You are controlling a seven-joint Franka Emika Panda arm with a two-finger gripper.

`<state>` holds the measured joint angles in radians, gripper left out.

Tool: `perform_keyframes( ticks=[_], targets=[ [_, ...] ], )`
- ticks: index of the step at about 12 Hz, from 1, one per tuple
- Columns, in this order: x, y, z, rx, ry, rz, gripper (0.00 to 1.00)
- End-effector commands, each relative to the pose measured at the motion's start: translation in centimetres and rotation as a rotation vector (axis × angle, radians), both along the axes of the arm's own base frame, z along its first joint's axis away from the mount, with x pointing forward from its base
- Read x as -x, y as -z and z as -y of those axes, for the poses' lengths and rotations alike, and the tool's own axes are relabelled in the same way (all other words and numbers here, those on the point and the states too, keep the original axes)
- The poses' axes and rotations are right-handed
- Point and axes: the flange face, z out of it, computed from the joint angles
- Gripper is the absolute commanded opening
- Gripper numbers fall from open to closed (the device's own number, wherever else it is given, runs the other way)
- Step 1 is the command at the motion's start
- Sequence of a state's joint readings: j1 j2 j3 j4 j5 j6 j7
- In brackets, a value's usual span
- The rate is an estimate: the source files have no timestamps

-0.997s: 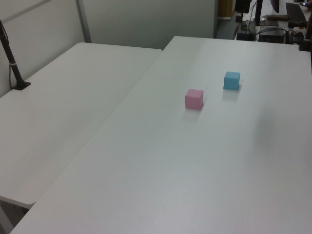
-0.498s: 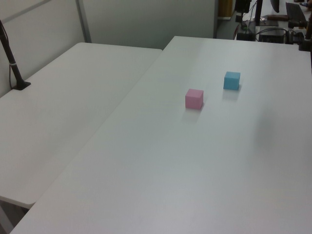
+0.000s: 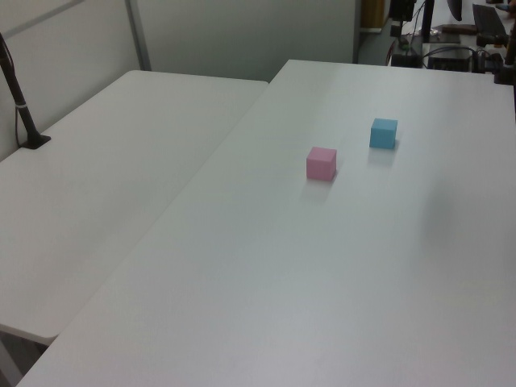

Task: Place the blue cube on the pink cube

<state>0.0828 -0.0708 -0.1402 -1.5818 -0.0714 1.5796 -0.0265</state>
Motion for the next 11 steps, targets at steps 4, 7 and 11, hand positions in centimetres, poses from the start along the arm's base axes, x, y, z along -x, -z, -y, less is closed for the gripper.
perform_keyframes(
  ticks=[4, 7, 11],
  targets=[
    [0.69, -0.58, 0.20, 0.010, -0.037, -0.037, 1.00],
    [0.66, -0.59, 0.34, 0.009, -0.034, -0.040, 1.00],
    [0.98, -0.54, 0.27, -0.007, -0.038, -0.057, 1.00]
  ],
)
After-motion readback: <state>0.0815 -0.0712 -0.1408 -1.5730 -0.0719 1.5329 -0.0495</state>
